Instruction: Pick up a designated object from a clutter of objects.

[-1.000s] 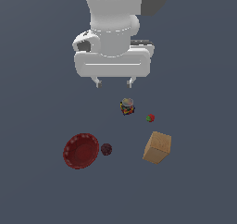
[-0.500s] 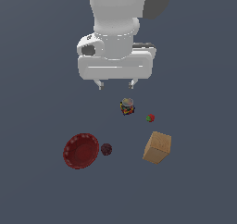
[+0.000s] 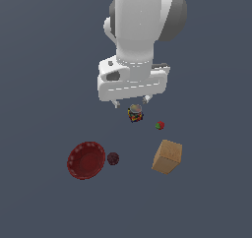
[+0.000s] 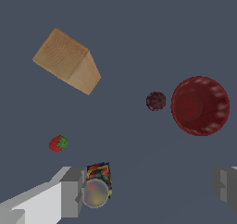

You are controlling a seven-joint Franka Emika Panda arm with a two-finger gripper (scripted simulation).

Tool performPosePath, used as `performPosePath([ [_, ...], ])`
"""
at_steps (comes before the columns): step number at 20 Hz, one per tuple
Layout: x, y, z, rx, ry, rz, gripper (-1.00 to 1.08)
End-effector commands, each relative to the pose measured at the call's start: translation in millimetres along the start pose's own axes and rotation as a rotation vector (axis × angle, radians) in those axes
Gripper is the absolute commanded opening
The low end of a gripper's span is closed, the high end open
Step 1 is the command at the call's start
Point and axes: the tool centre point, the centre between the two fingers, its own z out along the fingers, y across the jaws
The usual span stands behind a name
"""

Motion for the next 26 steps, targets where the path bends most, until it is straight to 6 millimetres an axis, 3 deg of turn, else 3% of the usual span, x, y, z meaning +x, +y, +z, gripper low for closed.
performPosePath([
  [1,1.0,-10.8,17.8,-0.008,-0.007,-0.087,1.0],
  [10,-3.1,-61.5,90.2,-0.022,-0.032,-0.464,1.0],
  [18,-19.2,-113.1,149.7,-0.006,-0.042,-0.81,1.0],
  [26,-41.3,-158.7,193.1,0.026,-0.036,-1.095,1.0],
])
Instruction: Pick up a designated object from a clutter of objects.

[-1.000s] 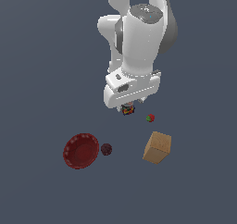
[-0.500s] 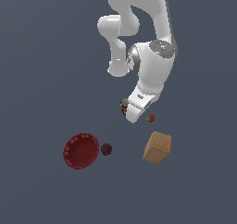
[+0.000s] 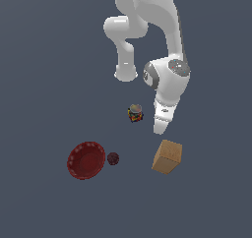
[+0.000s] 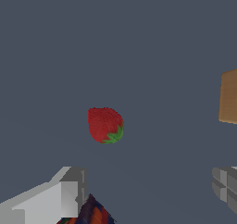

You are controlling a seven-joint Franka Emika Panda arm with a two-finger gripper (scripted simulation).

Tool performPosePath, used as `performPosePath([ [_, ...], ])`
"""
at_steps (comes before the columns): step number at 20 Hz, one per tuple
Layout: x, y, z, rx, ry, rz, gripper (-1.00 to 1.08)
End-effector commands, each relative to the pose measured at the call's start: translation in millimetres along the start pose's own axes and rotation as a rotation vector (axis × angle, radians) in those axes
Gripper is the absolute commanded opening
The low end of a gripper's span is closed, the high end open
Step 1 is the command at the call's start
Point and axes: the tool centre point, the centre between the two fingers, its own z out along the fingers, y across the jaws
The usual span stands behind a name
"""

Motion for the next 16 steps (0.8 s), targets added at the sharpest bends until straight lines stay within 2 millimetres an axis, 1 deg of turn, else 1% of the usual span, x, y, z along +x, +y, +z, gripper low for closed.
performPosePath([
  [1,7.2,-11.0,10.5,0.005,0.007,-0.074,1.0],
  [5,15.1,-24.1,21.8,0.011,0.016,-0.154,1.0],
  [8,18.6,-30.3,26.8,0.014,0.02,-0.191,1.0],
  [16,19.8,-32.8,31.3,0.016,0.021,-0.203,1.0],
])
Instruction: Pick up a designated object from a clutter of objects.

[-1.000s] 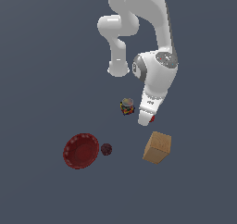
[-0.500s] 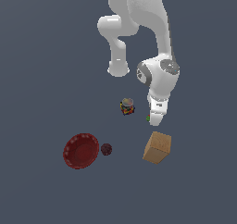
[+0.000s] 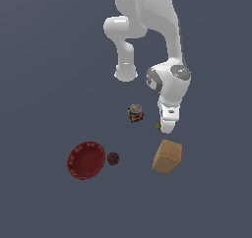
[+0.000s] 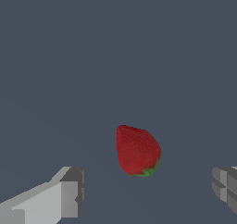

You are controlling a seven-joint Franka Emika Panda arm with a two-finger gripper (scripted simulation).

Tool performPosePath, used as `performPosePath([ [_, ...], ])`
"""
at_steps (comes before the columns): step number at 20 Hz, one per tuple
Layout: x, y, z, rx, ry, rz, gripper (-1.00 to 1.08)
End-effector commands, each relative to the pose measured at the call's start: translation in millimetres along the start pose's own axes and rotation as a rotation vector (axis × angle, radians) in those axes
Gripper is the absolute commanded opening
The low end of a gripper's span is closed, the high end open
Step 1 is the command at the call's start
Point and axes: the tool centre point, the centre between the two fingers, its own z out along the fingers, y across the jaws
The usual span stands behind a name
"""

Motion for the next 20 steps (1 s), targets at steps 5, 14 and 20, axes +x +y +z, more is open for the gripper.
performPosePath([
  [5,0.1,-1.0,17.7,0.001,0.0,-0.003,1.0],
  [14,0.2,-1.5,45.4,0.0,0.0,-0.007,1.0],
  [20,0.2,-1.5,45.7,0.0,0.0,-0.007,-1.0],
])
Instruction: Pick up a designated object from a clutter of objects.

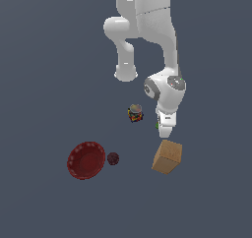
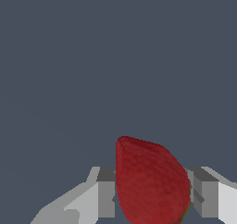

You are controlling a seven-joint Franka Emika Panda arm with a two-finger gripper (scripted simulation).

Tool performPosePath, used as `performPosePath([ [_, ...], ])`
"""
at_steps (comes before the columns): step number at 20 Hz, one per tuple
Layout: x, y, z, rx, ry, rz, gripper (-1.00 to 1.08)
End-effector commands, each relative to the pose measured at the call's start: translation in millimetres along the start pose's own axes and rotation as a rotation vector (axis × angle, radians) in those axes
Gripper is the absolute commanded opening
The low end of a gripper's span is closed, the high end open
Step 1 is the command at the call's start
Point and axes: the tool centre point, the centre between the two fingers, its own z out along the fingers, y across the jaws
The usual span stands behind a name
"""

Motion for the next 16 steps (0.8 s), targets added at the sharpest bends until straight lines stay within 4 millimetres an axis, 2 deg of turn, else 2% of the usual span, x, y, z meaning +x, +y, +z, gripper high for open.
performPosePath([
  [1,0.1,-0.4,0.7,0.001,0.0,0.0,-1.0],
  [9,-1.1,1.3,-2.2,0.0,0.0,0.0,-1.0],
  [16,-12.4,13.2,-24.4,0.0,0.0,0.0,-1.0],
])
